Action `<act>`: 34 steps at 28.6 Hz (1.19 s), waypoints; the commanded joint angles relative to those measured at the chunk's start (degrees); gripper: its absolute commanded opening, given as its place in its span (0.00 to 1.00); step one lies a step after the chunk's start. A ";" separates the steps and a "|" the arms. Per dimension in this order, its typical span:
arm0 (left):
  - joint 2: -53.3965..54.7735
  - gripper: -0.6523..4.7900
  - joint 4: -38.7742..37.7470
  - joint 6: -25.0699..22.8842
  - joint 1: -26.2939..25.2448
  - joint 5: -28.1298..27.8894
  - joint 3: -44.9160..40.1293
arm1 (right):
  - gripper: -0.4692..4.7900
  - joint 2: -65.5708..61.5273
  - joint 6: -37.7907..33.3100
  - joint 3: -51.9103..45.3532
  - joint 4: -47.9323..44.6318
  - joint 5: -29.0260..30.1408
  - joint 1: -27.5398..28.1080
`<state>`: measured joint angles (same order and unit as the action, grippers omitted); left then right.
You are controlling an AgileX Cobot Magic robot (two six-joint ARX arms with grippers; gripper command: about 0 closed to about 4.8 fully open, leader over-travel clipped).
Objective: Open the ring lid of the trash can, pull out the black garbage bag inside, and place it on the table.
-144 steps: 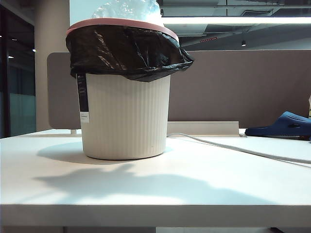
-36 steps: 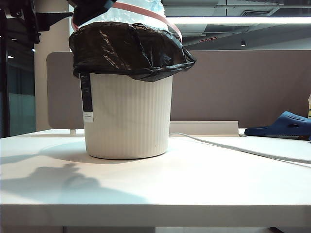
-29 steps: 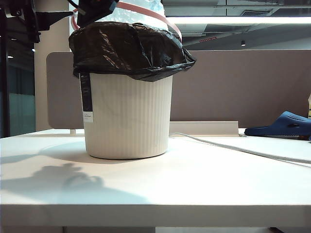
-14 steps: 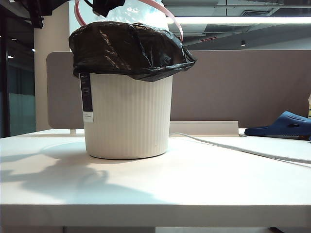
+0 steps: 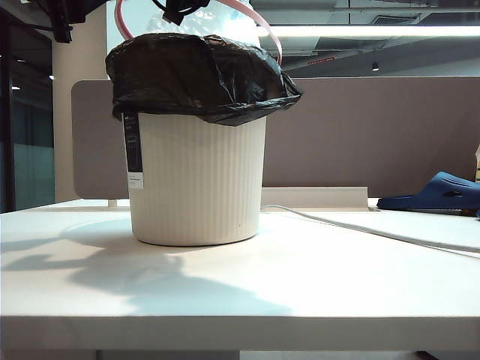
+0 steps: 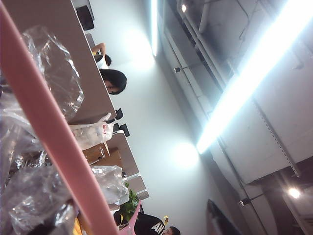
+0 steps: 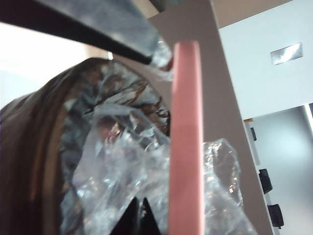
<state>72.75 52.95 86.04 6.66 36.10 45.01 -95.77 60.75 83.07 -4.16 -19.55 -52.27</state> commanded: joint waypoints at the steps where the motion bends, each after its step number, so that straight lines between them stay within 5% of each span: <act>1: -0.22 0.75 1.18 0.13 0.04 0.37 0.33 | 0.09 0.20 -0.07 0.26 -3.04 -0.04 0.13; 19: -0.24 0.75 3.72 -0.98 0.04 3.67 0.35 | 0.09 -0.04 1.79 0.28 -7.17 -1.46 2.27; 26: -0.24 0.75 3.82 -5.38 0.02 6.25 0.35 | 0.09 -0.02 3.85 0.28 -9.79 -2.40 3.15; 34: -0.24 0.75 3.80 -16.02 0.02 14.47 0.35 | 0.09 0.31 0.83 0.31 -12.46 -2.80 6.05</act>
<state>72.73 55.55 73.30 6.66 47.51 45.01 -96.07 63.44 83.07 -15.25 -21.96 -46.68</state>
